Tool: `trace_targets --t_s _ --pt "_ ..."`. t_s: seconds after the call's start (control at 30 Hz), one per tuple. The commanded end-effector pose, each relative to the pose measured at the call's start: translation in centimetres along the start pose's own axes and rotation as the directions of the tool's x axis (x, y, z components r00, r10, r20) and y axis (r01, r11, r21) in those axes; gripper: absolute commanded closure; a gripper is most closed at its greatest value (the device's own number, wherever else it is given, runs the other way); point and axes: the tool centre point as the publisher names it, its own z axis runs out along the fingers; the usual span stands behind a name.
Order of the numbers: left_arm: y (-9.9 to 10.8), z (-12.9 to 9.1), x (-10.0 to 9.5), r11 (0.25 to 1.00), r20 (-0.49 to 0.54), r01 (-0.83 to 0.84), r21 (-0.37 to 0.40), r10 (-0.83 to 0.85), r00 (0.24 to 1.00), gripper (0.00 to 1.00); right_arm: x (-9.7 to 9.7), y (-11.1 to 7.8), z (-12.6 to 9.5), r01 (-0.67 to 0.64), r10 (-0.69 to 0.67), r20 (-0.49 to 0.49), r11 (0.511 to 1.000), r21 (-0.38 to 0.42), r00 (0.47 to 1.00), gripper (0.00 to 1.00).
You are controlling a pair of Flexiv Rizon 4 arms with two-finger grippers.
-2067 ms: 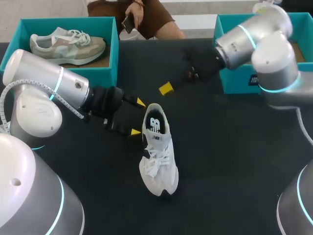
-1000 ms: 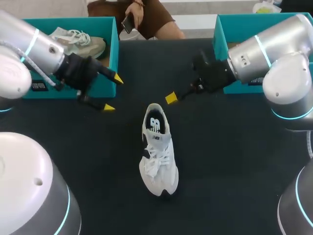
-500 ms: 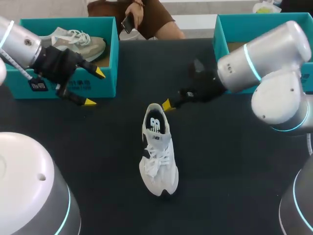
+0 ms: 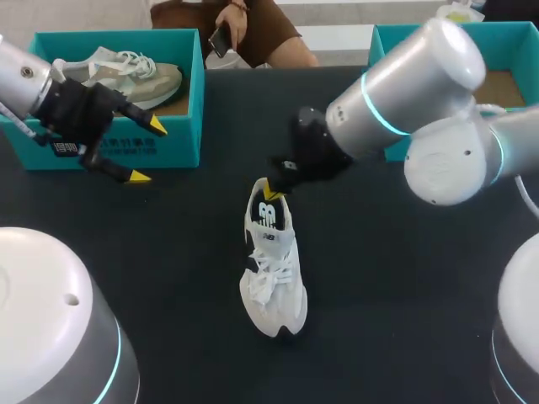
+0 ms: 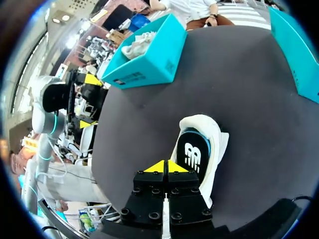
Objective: Take the shoe out of the shoebox, open the shoe tongue, remove and reinsert the insole, then place the shoe into the shoebox
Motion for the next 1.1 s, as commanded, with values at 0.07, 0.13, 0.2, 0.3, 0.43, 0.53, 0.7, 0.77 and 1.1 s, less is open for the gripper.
trace_targets --t_s 0.07,0.13,0.2,0.3,0.43,0.53,0.7,0.77,1.1 --pt "0.0 -0.3 -0.2 1.000 -0.007 -0.001 -0.001 0.001 1.000 0.00 0.6 0.0 0.2 -0.006 0.008 0.353 1.000 -0.006 0.936 1.00" --pt "0.0 -0.3 -0.2 1.000 -0.007 -0.001 -0.001 0.001 1.000 0.00 0.6 0.0 0.2 -0.006 0.008 0.353 1.000 -0.006 0.936 1.00" --pt "0.0 -0.3 -0.2 1.000 -0.007 -0.001 -0.001 0.001 1.000 0.00 0.6 0.0 0.2 -0.006 0.008 0.353 1.000 -0.006 0.936 1.00" --pt "0.0 -0.3 -0.2 1.000 -0.007 -0.001 -0.001 0.001 1.000 0.00 0.6 0.0 0.2 -0.006 0.008 0.353 1.000 -0.006 0.936 1.00" --pt "0.0 -0.3 -0.2 1.000 -0.007 -0.001 -0.001 0.001 1.000 0.00 0.6 0.0 0.2 -0.006 0.008 0.353 1.000 -0.006 0.936 1.00" --pt "0.0 -0.3 -0.2 1.000 -0.007 -0.001 -0.001 0.001 1.000 0.00 0.6 0.0 0.2 -0.006 0.008 0.353 1.000 -0.006 0.936 1.00" --pt "0.0 -0.3 -0.2 1.000 -0.007 -0.001 -0.001 0.001 1.000 0.00 -1.1 -0.7 2.4 -0.044 0.077 0.394 0.995 -0.093 0.916 1.00" --pt "0.0 -0.3 -0.2 1.000 -0.007 -0.001 -0.001 0.001 1.000 0.00 -1.6 -0.9 2.8 -0.051 0.086 0.403 0.994 -0.096 0.911 1.00" --pt "0.0 -0.3 -0.2 1.000 -0.007 -0.001 -0.001 0.001 1.000 0.00 -3.1 -2.0 4.4 -0.057 0.077 0.430 0.997 -0.059 0.900 1.00"
